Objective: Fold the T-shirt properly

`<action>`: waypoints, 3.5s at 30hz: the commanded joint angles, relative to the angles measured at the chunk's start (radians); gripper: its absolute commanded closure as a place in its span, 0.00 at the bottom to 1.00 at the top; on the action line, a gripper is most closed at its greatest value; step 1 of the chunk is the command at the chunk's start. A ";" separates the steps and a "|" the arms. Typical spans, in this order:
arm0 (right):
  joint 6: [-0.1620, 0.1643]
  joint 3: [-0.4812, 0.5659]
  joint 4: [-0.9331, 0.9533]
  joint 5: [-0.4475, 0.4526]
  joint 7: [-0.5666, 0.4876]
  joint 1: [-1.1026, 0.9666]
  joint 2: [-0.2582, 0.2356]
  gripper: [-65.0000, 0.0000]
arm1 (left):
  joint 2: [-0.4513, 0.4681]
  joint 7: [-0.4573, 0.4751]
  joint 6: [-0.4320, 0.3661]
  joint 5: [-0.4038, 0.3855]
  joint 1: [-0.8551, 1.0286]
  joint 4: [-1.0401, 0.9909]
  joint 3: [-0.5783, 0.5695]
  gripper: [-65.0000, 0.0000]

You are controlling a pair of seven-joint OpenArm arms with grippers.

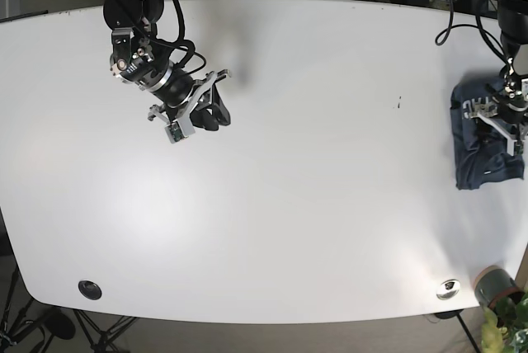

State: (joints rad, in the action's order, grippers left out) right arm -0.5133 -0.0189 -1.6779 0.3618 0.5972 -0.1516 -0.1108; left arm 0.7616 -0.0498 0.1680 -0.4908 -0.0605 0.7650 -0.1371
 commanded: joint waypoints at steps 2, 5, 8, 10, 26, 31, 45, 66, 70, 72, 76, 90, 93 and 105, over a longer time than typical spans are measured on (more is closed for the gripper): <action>-0.003 -0.002 -0.060 0.015 -0.026 -0.001 -0.002 0.78 | 0.071 -0.109 -0.023 0.088 0.024 -0.078 -0.008 0.31; -0.003 -0.002 -0.086 0.015 -0.026 -0.018 -0.002 0.78 | 0.108 -0.075 0.052 0.088 0.018 -0.112 -0.009 0.31; -0.002 0.000 -0.106 0.015 -0.026 -0.029 -0.002 0.78 | 0.140 -0.038 0.115 0.090 0.000 -0.161 -0.009 0.31; -0.002 0.000 -0.107 0.015 -0.026 -0.030 0.000 0.78 | 0.149 -0.025 0.123 0.090 -0.012 -0.172 -0.009 0.31; 0.002 0.000 -0.067 0.003 -0.061 -0.013 -0.007 0.78 | 0.201 -0.020 0.124 0.088 -0.043 0.021 0.057 0.32; 0.003 -0.005 -0.028 0.001 -0.125 -0.004 -0.040 0.78 | 0.160 -0.020 0.120 0.091 -0.003 0.155 0.100 0.32; 0.025 -0.051 -0.021 -0.356 -0.394 -0.016 -0.034 0.78 | -0.222 -0.012 -0.104 0.415 0.147 0.595 0.259 0.32; 0.037 -0.247 -0.026 -0.363 -0.587 -0.227 -0.023 0.78 | -0.627 -0.014 -0.106 0.551 0.445 0.917 0.187 0.32; 0.037 -0.247 -0.077 -0.287 -0.587 -0.302 -0.023 0.78 | -0.661 -0.018 -0.106 0.551 0.515 0.956 0.185 0.32; 0.037 -0.247 -0.098 -0.246 -0.587 -0.343 -0.025 0.78 | -0.667 -0.020 -0.104 0.550 0.564 0.976 0.185 0.32; 0.037 -0.247 -0.121 -0.217 -0.586 -0.417 -0.025 0.78 | -0.667 -0.020 -0.104 0.545 0.657 1.009 0.185 0.32; 0.034 -0.246 -0.132 -0.215 -0.587 -0.592 -0.020 0.78 | -0.667 -0.017 -0.106 0.544 0.893 1.101 0.193 0.32; 0.032 -0.243 -0.132 -0.215 -0.587 -0.584 -0.019 0.78 | -0.667 -0.018 -0.106 0.544 0.885 1.106 0.193 0.32; 0.034 -0.243 -0.207 -0.214 -0.586 -0.650 -0.017 0.78 | -0.667 -0.022 -0.106 0.544 0.911 1.149 0.189 0.32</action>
State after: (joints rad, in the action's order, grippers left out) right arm -0.4751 -0.2604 -1.8664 0.1352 0.0399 -0.7986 -0.1242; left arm 0.0925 -0.0906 0.0669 0.0578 0.8436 1.9076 0.0521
